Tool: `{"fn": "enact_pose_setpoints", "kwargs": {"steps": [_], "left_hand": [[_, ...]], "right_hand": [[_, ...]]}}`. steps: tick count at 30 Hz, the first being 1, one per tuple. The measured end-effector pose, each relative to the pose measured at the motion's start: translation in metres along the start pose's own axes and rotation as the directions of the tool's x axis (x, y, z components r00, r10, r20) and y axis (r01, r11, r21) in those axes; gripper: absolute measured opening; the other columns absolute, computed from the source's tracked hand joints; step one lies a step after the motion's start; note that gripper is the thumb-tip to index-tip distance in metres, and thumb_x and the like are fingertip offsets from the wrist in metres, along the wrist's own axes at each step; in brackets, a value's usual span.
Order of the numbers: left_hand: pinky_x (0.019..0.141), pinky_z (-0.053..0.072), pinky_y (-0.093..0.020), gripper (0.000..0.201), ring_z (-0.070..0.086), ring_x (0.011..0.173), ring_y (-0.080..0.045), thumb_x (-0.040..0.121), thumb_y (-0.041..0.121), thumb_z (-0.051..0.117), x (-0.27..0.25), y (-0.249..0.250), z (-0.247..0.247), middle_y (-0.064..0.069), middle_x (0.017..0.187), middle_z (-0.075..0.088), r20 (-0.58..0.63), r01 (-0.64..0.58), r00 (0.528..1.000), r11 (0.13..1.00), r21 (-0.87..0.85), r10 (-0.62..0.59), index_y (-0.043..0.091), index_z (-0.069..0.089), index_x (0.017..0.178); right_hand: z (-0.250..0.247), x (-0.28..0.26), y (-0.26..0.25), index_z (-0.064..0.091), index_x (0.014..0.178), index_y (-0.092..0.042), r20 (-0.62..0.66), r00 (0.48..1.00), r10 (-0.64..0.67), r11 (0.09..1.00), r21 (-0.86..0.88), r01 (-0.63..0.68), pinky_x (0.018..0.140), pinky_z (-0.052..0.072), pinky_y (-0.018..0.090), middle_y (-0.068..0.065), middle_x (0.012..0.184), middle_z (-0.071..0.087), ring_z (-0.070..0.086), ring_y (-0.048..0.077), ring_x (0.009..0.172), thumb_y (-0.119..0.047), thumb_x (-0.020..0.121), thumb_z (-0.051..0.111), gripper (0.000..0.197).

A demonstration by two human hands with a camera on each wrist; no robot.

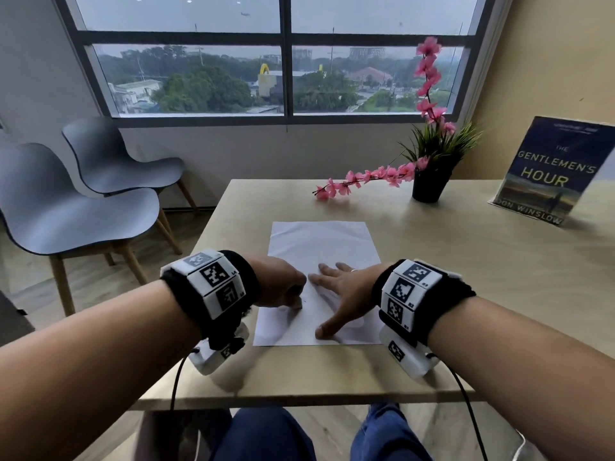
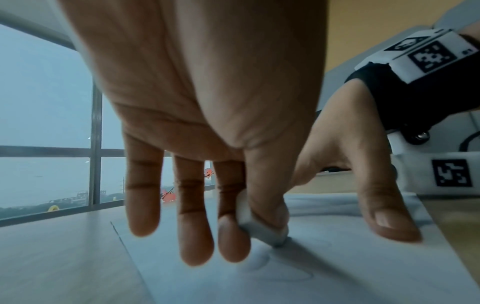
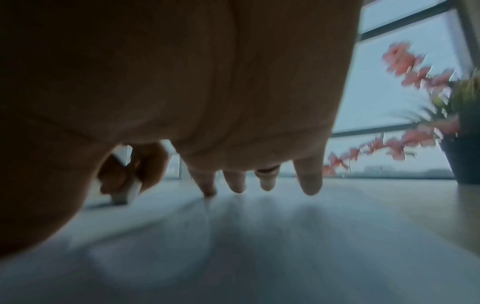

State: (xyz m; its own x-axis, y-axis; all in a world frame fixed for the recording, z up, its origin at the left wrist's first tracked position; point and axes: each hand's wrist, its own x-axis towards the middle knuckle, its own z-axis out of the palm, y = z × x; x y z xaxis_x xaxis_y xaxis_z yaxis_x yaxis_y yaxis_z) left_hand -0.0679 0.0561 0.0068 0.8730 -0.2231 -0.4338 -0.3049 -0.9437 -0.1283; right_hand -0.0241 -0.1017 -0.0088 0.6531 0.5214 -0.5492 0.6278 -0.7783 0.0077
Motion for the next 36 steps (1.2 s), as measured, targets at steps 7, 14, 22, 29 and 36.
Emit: {"fn": "enact_pose_setpoints", "kwargs": {"steps": [7,14,22,29,36], "left_hand": [[0.075,0.043,-0.031,0.025,0.056,0.089,-0.020,0.096,0.042,0.046,-0.009,0.011,0.005,0.000,0.105,0.063,-0.009,-0.132,0.991,0.991,0.015,0.132,0.021,0.055,0.107],[0.073,0.038,-0.030,0.029,0.047,0.081,-0.018,0.096,0.042,0.046,-0.001,0.003,-0.005,-0.004,0.108,0.063,-0.043,-0.030,0.999,0.999,0.030,0.031,0.016,0.055,0.107],[0.074,0.040,-0.030,0.027,0.053,0.087,-0.017,0.096,0.042,0.046,-0.005,0.002,-0.003,0.000,0.107,0.066,0.035,-0.053,0.998,0.999,0.006,0.052,0.018,0.055,0.105],[0.079,0.044,-0.033,0.024,0.052,0.085,-0.017,0.096,0.042,0.045,-0.010,0.010,0.000,0.002,0.103,0.063,0.062,-0.112,0.992,0.993,0.042,0.109,0.022,0.054,0.105],[0.077,0.041,-0.030,0.025,0.048,0.082,-0.017,0.097,0.039,0.046,0.000,-0.010,-0.004,-0.004,0.107,0.066,0.006,0.020,1.000,1.000,0.001,-0.020,0.017,0.054,0.105]], "right_hand": [[0.005,0.003,0.005,-0.010,0.152,-0.039,-0.011,1.000,-0.023,0.998,0.052,0.024,0.119,0.004,0.052,-0.014,0.160,-0.019,-0.013,0.015,0.149,-0.075,0.071,0.061,0.113],[0.005,0.004,0.004,-0.007,0.152,-0.040,-0.029,0.999,-0.018,0.996,0.086,0.020,0.119,0.006,0.052,-0.015,0.160,-0.015,-0.011,0.014,0.149,-0.074,0.069,0.064,0.114],[0.004,0.004,0.005,-0.005,0.152,-0.041,-0.021,0.999,-0.039,0.994,0.098,0.041,0.120,0.005,0.050,-0.017,0.160,-0.015,-0.012,0.012,0.149,-0.072,0.068,0.067,0.115],[0.004,0.004,0.005,-0.007,0.152,-0.041,-0.012,0.999,-0.037,0.995,0.094,0.038,0.120,0.004,0.051,-0.016,0.160,-0.017,-0.013,0.012,0.149,-0.073,0.069,0.066,0.115],[0.003,0.002,0.002,-0.007,0.153,-0.039,-0.014,1.000,-0.028,0.996,0.081,0.029,0.119,0.005,0.053,-0.015,0.160,-0.017,-0.012,0.014,0.149,-0.073,0.070,0.065,0.114]]}}
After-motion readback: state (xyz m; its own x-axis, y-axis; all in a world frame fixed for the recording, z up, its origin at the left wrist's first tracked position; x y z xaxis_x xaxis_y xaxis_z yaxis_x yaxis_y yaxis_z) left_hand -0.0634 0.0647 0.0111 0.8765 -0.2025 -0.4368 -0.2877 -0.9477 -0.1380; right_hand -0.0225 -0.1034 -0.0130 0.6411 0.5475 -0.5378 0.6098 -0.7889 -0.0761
